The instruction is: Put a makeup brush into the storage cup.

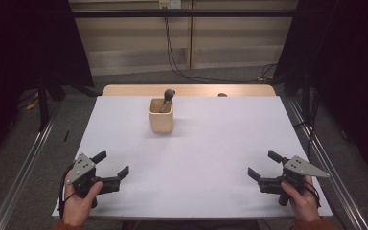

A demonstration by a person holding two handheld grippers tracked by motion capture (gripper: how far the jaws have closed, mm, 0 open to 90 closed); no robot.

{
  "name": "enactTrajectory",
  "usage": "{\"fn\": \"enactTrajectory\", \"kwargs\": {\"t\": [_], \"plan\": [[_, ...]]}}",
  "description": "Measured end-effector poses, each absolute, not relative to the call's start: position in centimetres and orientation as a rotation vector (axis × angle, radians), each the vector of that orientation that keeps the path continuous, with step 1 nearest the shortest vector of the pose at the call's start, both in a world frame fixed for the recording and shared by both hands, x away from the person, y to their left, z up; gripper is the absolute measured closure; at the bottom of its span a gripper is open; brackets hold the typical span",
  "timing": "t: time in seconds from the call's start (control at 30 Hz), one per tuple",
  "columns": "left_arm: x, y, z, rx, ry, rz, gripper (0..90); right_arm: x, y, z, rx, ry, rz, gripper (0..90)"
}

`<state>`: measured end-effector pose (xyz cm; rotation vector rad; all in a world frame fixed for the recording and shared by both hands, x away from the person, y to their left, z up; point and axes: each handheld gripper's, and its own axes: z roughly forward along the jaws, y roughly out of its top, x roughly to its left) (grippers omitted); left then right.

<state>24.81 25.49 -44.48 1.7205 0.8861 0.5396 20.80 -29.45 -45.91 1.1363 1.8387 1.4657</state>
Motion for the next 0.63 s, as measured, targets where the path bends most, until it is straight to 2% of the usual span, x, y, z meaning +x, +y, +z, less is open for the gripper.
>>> {"fn": "enactTrajectory", "kwargs": {"t": [0.63], "plan": [[23.8,26.5,-44.8,1.71,0.893,0.54,2.5,20.8,-29.4,-46.0,1.127,1.843,1.459,0.0]]}}
